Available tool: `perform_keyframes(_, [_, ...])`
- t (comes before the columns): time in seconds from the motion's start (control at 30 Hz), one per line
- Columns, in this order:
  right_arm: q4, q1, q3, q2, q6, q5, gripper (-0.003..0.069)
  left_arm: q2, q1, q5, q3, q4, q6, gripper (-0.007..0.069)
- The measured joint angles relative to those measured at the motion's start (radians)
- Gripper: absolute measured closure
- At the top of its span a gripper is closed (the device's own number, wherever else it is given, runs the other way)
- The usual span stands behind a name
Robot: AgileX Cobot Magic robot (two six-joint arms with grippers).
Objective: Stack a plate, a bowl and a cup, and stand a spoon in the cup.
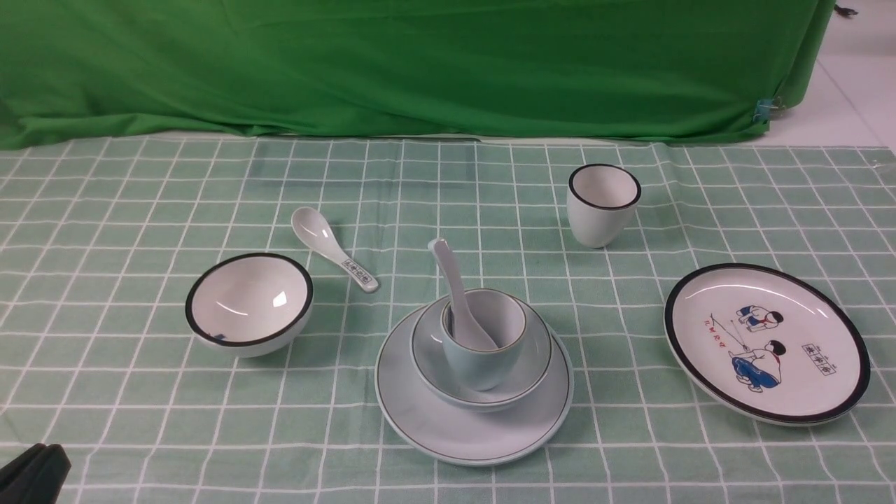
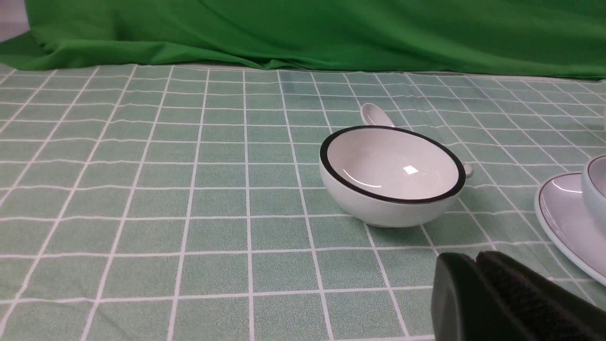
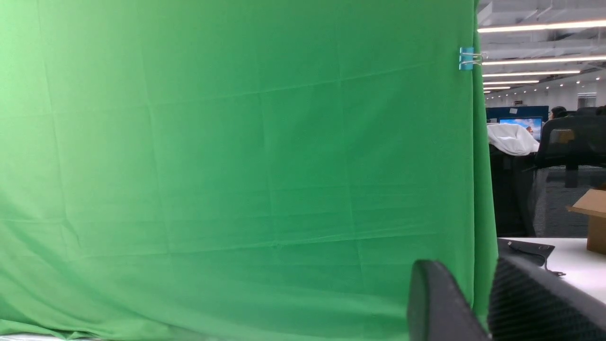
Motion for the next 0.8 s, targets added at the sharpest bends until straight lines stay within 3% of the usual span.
perform_keyframes(0.17, [-0.019, 0.000, 0.034, 0.002, -0.030, 0.022, 0.0424, 0.000, 0.000, 0.000, 0.000, 0.000, 0.001, 0.0608])
perform_keyframes(0.37, [-0.144, 0.000, 0.098, 0.044, 0.066, 0.037, 0.0421, 0.000, 0.000, 0.001, 0.000, 0.000, 0.003, 0.0608])
perform_keyframes(0.63, [-0.155, -0.001, 0.192, 0.046, 0.073, 0.062, 0.0421, 0.000, 0.000, 0.001, 0.000, 0.000, 0.004, 0.0608])
perform_keyframes(0.8, [-0.157, -0.126, 0.274, -0.004, 0.076, 0.161, 0.0421, 0.000, 0.000, 0.001, 0.000, 0.000, 0.004, 0.0608])
